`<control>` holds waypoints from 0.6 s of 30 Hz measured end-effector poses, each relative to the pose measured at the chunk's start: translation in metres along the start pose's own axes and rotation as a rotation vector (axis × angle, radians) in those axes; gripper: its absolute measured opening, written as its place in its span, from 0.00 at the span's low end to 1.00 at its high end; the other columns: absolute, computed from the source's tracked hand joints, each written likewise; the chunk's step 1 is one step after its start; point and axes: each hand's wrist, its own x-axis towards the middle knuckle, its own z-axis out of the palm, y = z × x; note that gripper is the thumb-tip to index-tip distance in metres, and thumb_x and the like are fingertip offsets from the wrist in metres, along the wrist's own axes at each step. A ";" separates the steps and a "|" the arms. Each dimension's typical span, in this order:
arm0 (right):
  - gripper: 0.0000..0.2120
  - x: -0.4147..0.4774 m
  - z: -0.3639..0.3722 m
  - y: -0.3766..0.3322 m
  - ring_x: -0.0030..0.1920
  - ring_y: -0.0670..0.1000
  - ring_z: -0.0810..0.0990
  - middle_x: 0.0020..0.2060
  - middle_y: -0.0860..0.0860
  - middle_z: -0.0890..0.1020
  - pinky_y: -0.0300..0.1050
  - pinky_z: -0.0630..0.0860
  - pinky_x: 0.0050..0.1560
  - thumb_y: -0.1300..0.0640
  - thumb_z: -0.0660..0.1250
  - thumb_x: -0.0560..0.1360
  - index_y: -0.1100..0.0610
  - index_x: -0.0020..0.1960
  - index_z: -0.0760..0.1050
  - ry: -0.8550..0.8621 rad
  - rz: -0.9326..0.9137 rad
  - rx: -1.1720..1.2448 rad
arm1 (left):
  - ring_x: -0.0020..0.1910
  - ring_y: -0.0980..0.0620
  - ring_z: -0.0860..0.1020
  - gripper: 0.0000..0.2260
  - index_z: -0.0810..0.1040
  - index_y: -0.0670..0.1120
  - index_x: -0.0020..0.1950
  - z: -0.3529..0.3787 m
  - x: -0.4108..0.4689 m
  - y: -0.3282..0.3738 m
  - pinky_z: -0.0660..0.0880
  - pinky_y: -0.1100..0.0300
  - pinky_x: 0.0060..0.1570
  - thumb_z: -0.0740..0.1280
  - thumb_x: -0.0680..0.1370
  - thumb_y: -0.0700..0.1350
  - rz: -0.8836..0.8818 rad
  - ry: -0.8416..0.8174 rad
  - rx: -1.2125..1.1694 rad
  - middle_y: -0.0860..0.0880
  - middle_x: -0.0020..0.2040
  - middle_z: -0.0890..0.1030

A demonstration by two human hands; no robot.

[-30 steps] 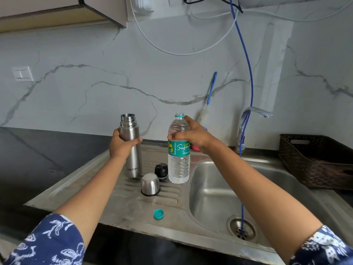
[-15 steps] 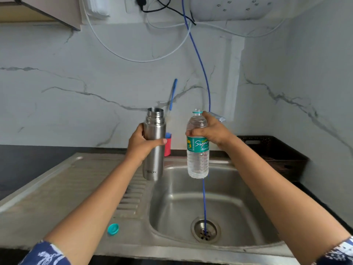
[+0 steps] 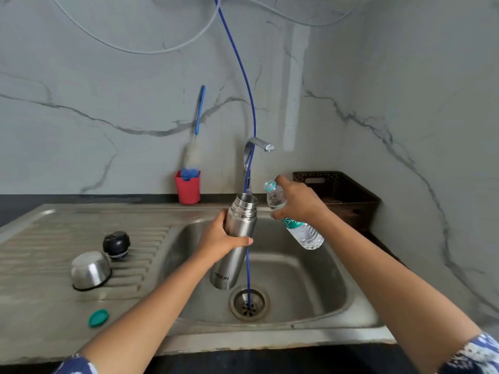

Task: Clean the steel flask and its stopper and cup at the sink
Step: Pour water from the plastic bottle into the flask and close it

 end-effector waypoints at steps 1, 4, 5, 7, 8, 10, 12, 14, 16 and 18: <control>0.34 -0.001 0.004 0.001 0.51 0.60 0.78 0.51 0.57 0.80 0.47 0.73 0.45 0.51 0.76 0.63 0.54 0.65 0.64 -0.011 -0.008 -0.032 | 0.50 0.56 0.80 0.34 0.72 0.59 0.58 0.001 -0.001 -0.001 0.78 0.48 0.54 0.79 0.54 0.55 0.008 -0.007 0.010 0.58 0.52 0.81; 0.36 -0.002 0.012 0.000 0.53 0.60 0.77 0.55 0.57 0.77 0.48 0.73 0.46 0.50 0.75 0.65 0.54 0.67 0.62 -0.022 -0.044 -0.142 | 0.50 0.56 0.79 0.32 0.72 0.57 0.59 0.001 -0.002 -0.004 0.78 0.49 0.54 0.79 0.57 0.52 0.019 -0.014 0.042 0.57 0.52 0.81; 0.36 -0.002 0.012 -0.001 0.53 0.60 0.77 0.55 0.56 0.77 0.48 0.73 0.46 0.50 0.74 0.65 0.53 0.68 0.61 -0.019 -0.051 -0.168 | 0.50 0.56 0.79 0.32 0.72 0.56 0.59 0.001 -0.002 -0.006 0.78 0.49 0.54 0.79 0.58 0.51 0.022 -0.016 0.050 0.57 0.52 0.81; 0.36 -0.002 0.014 -0.004 0.52 0.60 0.77 0.55 0.56 0.76 0.48 0.72 0.45 0.50 0.74 0.66 0.52 0.69 0.61 -0.016 -0.064 -0.213 | 0.50 0.56 0.79 0.32 0.72 0.56 0.59 0.000 -0.003 -0.009 0.78 0.49 0.54 0.79 0.57 0.52 0.024 -0.016 0.057 0.57 0.52 0.80; 0.36 -0.002 0.014 -0.005 0.52 0.60 0.78 0.55 0.56 0.75 0.48 0.72 0.44 0.50 0.74 0.67 0.52 0.69 0.61 -0.016 -0.074 -0.237 | 0.50 0.55 0.79 0.33 0.72 0.56 0.59 0.000 -0.002 -0.009 0.78 0.49 0.53 0.79 0.56 0.53 0.021 -0.012 0.063 0.57 0.52 0.80; 0.35 -0.002 0.015 -0.007 0.53 0.60 0.77 0.55 0.56 0.75 0.47 0.72 0.44 0.49 0.74 0.67 0.52 0.69 0.61 -0.017 -0.088 -0.280 | 0.50 0.55 0.79 0.33 0.72 0.56 0.59 -0.001 -0.001 -0.011 0.78 0.49 0.53 0.79 0.57 0.53 0.018 -0.005 0.081 0.56 0.53 0.80; 0.36 -0.001 0.017 -0.009 0.54 0.59 0.77 0.55 0.55 0.75 0.48 0.73 0.44 0.50 0.75 0.67 0.52 0.68 0.61 -0.019 -0.095 -0.314 | 0.50 0.55 0.79 0.33 0.71 0.56 0.59 -0.001 -0.001 -0.011 0.78 0.49 0.53 0.79 0.58 0.52 0.020 -0.005 0.101 0.56 0.53 0.80; 0.37 -0.001 0.019 -0.012 0.55 0.59 0.77 0.56 0.56 0.74 0.49 0.74 0.46 0.50 0.75 0.67 0.51 0.69 0.60 -0.024 -0.106 -0.345 | 0.50 0.54 0.79 0.32 0.71 0.55 0.59 0.000 -0.001 -0.012 0.78 0.49 0.53 0.80 0.58 0.51 0.020 -0.006 0.116 0.56 0.53 0.80; 0.38 -0.001 0.022 -0.014 0.56 0.59 0.76 0.56 0.56 0.74 0.51 0.75 0.47 0.51 0.75 0.67 0.51 0.70 0.59 -0.032 -0.117 -0.389 | 0.50 0.54 0.79 0.33 0.71 0.56 0.60 0.000 -0.002 -0.013 0.77 0.49 0.54 0.80 0.58 0.50 0.016 -0.007 0.126 0.55 0.53 0.80; 0.39 -0.001 0.023 -0.015 0.56 0.59 0.76 0.57 0.56 0.74 0.52 0.76 0.46 0.51 0.75 0.67 0.50 0.71 0.58 -0.039 -0.123 -0.434 | 0.50 0.53 0.79 0.34 0.71 0.57 0.59 0.000 -0.001 -0.015 0.77 0.49 0.54 0.80 0.56 0.52 0.007 -0.004 0.130 0.55 0.53 0.80</control>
